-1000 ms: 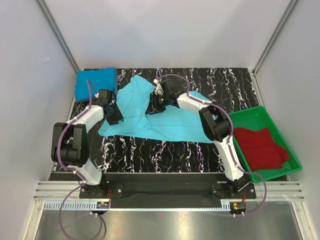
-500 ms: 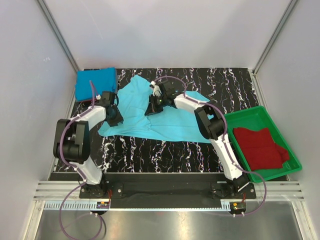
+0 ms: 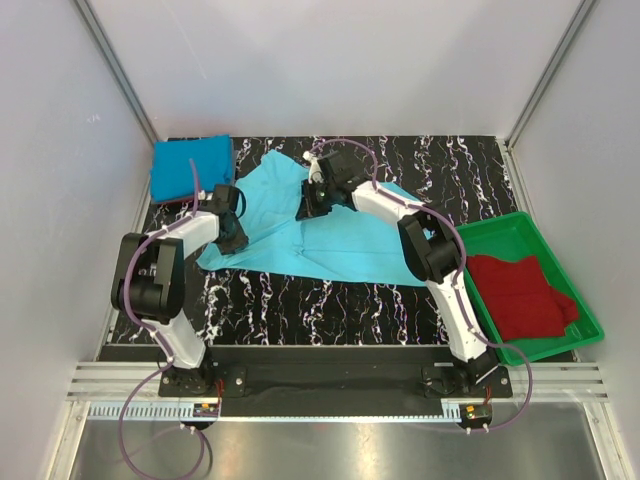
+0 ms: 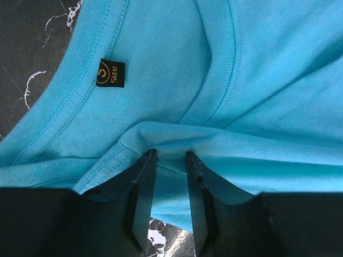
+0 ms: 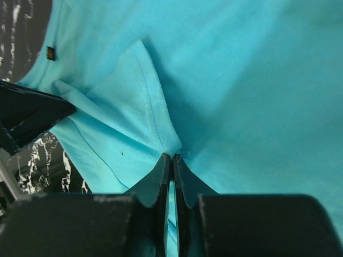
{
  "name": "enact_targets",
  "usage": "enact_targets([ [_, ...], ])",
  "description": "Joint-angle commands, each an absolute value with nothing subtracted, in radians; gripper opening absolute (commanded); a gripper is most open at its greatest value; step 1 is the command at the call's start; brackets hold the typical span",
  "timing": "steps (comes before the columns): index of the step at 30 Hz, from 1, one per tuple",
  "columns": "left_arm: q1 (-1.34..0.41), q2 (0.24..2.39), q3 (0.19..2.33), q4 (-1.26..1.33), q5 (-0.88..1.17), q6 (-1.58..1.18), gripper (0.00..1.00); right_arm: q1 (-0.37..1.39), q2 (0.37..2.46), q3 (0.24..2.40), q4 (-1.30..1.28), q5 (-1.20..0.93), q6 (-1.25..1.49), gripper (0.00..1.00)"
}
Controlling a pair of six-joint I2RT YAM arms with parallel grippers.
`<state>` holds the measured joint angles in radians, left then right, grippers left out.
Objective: Fold and stack the t-shirts
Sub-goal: Fold the tshirt
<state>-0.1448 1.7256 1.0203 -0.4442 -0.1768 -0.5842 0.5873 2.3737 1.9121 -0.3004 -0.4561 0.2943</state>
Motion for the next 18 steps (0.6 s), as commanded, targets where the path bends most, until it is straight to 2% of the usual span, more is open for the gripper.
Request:
enact_targets([
  [1, -0.143, 1.766, 1.026, -0.480, -0.232, -0.583, 0.36, 0.581, 2.336, 1.921, -0.350, -0.373, 0.262, 0.11],
  [6, -0.160, 1.669, 1.054, -0.479, -0.227, -0.535, 0.42, 0.580, 2.284, 1.894, -0.351, -0.405, 0.279, 0.13],
  [7, -0.160, 1.658, 1.063, -0.482, -0.219, -0.516, 0.43, 0.581, 2.277, 1.891, -0.356, -0.411, 0.282, 0.18],
  [13, -0.160, 1.583, 1.166, -0.537, -0.245, -0.485, 0.46, 0.577, 2.175, 1.870, -0.422, -0.315, 0.285, 0.26],
  [14, -0.161, 1.557, 1.190, -0.544, -0.261, -0.480, 0.46, 0.572, 2.134, 1.865, -0.457, -0.267, 0.285, 0.30],
  [18, -0.164, 1.482, 1.219, -0.551, -0.218, -0.453, 0.47, 0.477, 2.025, 1.800, -0.494, -0.212, 0.284, 0.35],
])
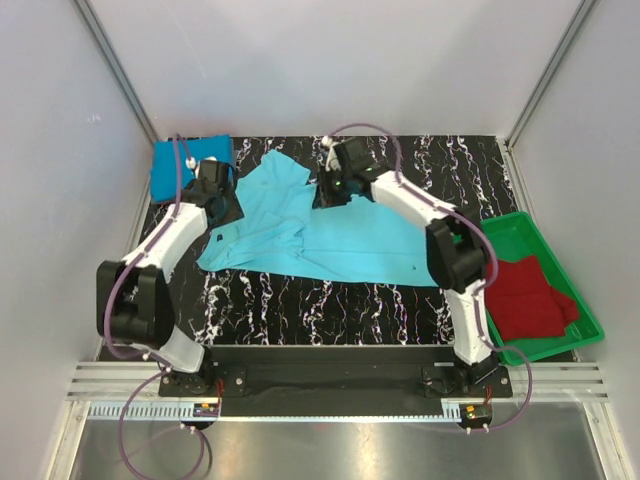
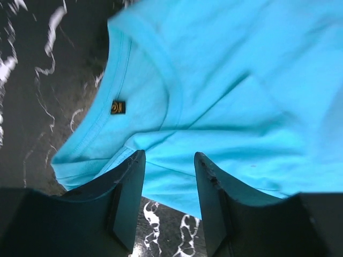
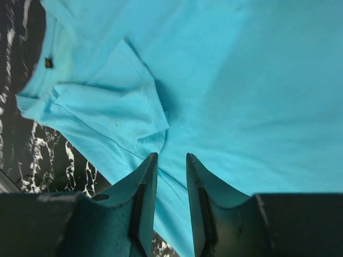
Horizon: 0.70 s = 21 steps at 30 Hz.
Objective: Fold and stack the t-shirts
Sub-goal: Fold the tshirt
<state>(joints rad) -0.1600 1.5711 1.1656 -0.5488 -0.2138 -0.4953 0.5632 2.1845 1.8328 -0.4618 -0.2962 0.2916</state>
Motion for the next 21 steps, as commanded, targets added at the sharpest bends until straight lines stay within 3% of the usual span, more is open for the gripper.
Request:
enact_targets([
  [1, -0.167, 1.468, 1.224, -0.549, -0.172, -0.428, 0.47, 0.450, 2.007, 1.789, -0.497, -0.224, 0.276, 0.36],
  [5, -0.183, 1.430, 1.235, -0.543, -0.066, -0.371, 0.47, 0.309, 2.012, 1.831, -0.629, -0.262, 0.229, 0.36],
  [12, -0.183, 1.387, 1.221, -0.535, -0.022, -0.339, 0.48, 0.138, 2.058, 1.856, -0.748, -0.094, 0.180, 0.26],
  [21, -0.183, 1.373, 1.169, -0.508, -0.029, -0.316, 0.48, 0.006, 2.236, 1.977, -0.816, -0.300, 0.134, 0.27],
])
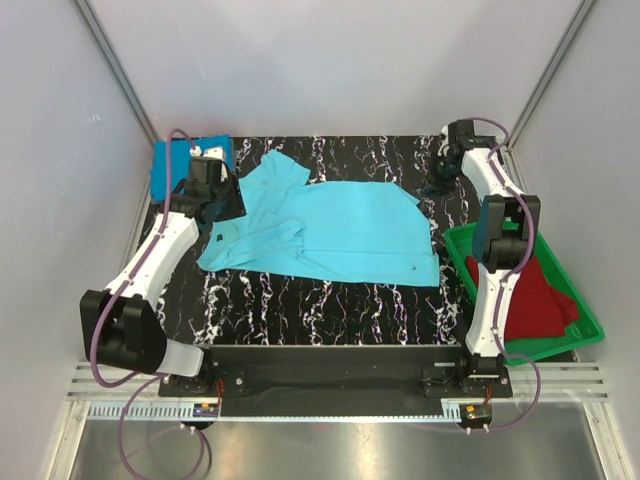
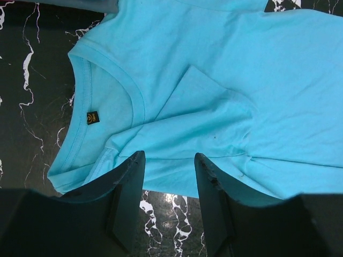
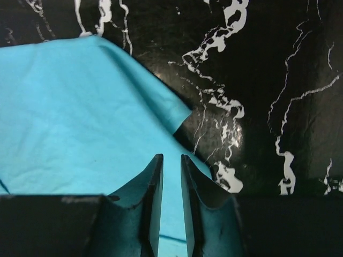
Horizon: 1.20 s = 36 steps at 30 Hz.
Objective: Fold and stack the t-shirts
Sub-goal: Fold the tshirt
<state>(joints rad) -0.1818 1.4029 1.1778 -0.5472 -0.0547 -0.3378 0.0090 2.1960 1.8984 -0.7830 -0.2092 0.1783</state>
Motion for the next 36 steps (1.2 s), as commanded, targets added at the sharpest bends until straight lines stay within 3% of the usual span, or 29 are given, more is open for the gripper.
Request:
enact_targets([
  [1, -0.183, 1.379, 1.170, -0.508, -0.022, -0.318, 0.48, 0.006, 2.267, 1.989, -0.819, -0.305, 0.129, 0.27],
  [16, -0.183, 1.425, 1.190, -0.508, -0.041, -0.308, 0.48, -0.023, 2.398, 2.095, -0.833, -0.239, 0.068, 0.29],
  [36, -0.183, 1.440, 1.183, -0.506, -0.057, -0.308, 0.47, -0.023, 2.408, 2.097, -0.799, -0.350, 0.092, 0.29],
])
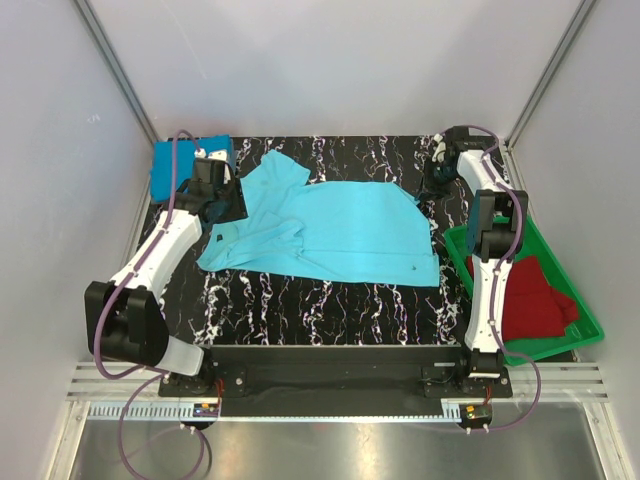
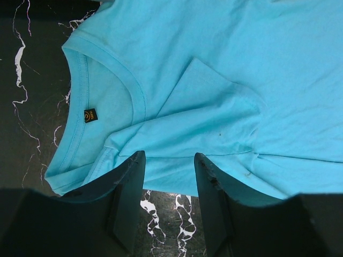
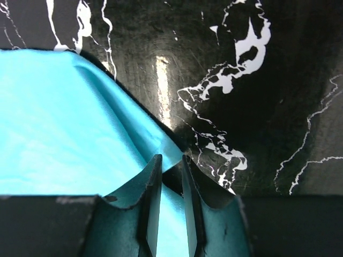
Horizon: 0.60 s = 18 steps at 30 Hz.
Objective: Fold and stack the t-shirts
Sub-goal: Fold the tshirt
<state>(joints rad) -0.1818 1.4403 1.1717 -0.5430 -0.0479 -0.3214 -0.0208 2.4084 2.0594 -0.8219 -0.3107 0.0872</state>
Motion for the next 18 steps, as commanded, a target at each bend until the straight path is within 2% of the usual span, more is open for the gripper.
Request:
enact_targets([
  [1, -0.183, 1.439, 1.183, -0.506, -0.057, -0.308, 0.47, -0.023, 2.408, 2.091, -0.799, -0.347, 0.087, 0.29],
  [18, -0.183, 1.431, 1.201, -0.497, -0.049, -0.316, 0.48, -0.023, 2.433, 2.057, -0.796, -0.301, 0.071, 0.26],
])
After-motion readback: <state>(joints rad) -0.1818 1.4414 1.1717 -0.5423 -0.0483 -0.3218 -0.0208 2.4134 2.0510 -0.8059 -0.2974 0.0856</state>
